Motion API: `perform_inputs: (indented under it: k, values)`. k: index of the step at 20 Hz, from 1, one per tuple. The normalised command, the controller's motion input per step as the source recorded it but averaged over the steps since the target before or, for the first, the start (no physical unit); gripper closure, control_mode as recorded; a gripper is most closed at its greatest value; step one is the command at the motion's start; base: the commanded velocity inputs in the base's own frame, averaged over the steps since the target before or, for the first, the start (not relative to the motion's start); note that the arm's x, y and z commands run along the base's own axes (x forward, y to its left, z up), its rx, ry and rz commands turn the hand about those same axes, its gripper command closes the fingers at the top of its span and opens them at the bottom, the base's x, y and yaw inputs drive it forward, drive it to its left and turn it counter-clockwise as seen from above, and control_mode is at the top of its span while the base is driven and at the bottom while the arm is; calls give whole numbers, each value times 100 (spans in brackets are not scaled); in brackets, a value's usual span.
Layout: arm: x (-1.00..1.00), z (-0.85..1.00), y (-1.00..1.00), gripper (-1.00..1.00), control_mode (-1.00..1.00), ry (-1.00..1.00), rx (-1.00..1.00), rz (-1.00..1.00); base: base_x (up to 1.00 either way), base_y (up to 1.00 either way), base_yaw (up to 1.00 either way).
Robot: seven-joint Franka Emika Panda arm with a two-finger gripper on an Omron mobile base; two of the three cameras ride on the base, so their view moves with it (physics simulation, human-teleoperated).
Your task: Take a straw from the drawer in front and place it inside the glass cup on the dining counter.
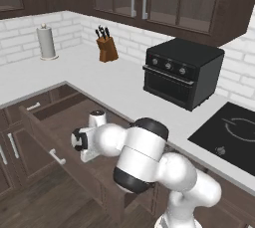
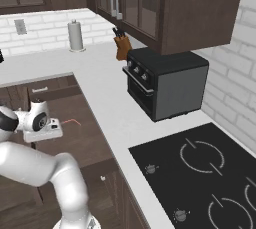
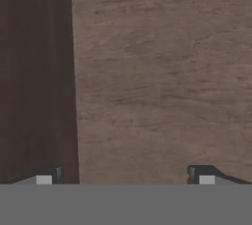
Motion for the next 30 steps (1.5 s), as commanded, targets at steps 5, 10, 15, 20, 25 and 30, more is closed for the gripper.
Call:
perform_inputs:
  k: [5,10,15,20,25,30]
  values:
    - [0,-49,13,-100,-100,0,7,11,0,0,0]
    - [3,-53,19,-100,-100,2,9,11,0,0,0]
    - [-15,-47,57,-100,-100,6,9,11,0,0,0]
    - [-56,-24,96,-100,-100,3,1,5,0,0,0]
    - [-73,-5,100,-100,-100,0,0,0,0,0,0]
    - [-68,8,67,-100,-100,-4,-5,-1,0,0,0]
